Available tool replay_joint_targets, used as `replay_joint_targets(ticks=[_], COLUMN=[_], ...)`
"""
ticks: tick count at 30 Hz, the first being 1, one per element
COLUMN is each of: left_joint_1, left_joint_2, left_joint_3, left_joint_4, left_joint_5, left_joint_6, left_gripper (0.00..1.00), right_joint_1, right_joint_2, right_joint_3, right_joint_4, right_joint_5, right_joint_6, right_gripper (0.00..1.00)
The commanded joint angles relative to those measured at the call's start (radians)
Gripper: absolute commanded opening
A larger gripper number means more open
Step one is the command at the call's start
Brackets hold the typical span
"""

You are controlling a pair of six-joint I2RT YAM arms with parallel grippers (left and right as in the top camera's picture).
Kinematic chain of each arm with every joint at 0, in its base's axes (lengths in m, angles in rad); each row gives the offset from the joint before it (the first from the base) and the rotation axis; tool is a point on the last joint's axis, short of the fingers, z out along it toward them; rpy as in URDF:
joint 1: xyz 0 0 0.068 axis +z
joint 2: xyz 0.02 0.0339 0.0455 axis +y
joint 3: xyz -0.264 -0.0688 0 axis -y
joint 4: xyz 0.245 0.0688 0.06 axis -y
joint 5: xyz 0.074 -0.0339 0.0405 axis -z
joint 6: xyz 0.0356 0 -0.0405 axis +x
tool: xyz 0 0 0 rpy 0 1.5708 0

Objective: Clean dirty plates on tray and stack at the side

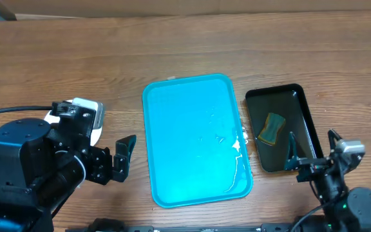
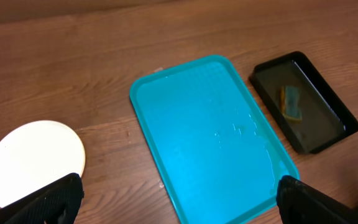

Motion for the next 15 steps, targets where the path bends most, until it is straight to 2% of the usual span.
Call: replay_joint_targets(ticks=[1,12,15], left_joint_1=[-0.003,-0.003,-0.003], left_joint_2=[-0.003,-0.003,-0.003], left_joint_3=[0.008,0.008,0.008], left_joint_4=[0.004,0.004,0.004], left_joint_5=[0.002,0.002,0.002], left_joint_6=[0.012,0.012,0.012], left_gripper=[1.00,1.00,1.00], right_joint_1=[-0.005,-0.005,-0.005], right_joint_2=[-0.087,-0.105,-0.105], right_joint_3=[-0.137,-0.430,-0.429], right_joint_4=[0.084,0.528,0.513], right_joint_5=[-0.012,-0.045,-0.033], right_joint_6=[0.001,0.003,0.003], right_gripper=[1.00,1.00,1.00])
